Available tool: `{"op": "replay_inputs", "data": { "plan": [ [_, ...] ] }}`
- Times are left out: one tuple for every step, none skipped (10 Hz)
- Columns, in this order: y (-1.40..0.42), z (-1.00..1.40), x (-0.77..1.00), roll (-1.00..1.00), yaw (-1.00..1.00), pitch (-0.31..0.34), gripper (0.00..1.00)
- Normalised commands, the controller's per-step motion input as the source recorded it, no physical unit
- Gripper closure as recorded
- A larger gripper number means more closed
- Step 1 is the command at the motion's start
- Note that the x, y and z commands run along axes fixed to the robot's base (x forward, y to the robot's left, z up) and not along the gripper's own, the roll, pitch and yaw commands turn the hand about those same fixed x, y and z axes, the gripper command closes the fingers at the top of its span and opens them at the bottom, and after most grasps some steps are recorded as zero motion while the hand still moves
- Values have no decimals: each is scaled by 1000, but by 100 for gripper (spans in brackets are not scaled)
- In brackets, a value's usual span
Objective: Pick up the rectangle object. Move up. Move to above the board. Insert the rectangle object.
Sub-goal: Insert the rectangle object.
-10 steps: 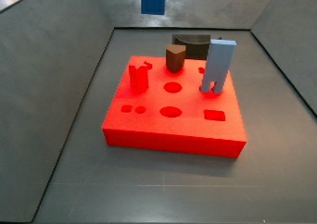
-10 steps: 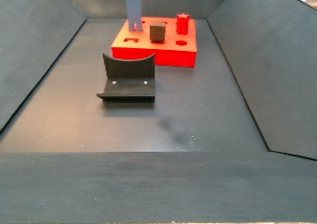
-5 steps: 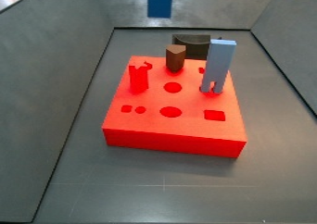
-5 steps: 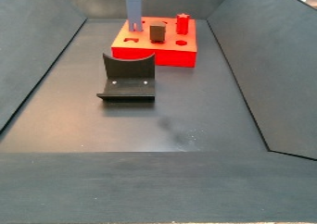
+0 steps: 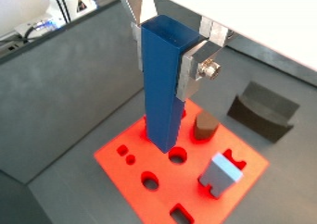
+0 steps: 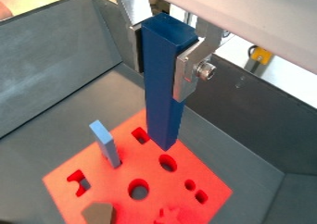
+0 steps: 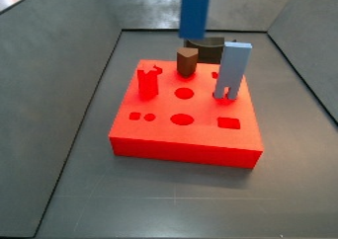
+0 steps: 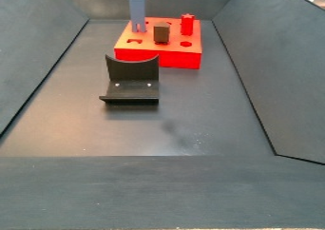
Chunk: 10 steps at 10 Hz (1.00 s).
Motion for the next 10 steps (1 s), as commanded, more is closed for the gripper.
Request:
{"op": "replay_inputs", "data": {
  "plan": [
    [-91,-309,1000,107,0,0,100],
    [-57,-274,1000,156,0,0,100],
    [-29,-260,1000,207,0,0,100],
    [-20,-257,1000,206,0,0,100],
    [-6,-214,1000,169,0,0,100],
    [0,-140,1000,104,0,-46,100],
    [-31,-134,1000,111,0,-57,100],
    [-231,-237,1000,213,0,-3,100],
    [-543,-409,811,324,0,0,100],
    [-577,-420,537,337,80,0,100]
  ]
}}
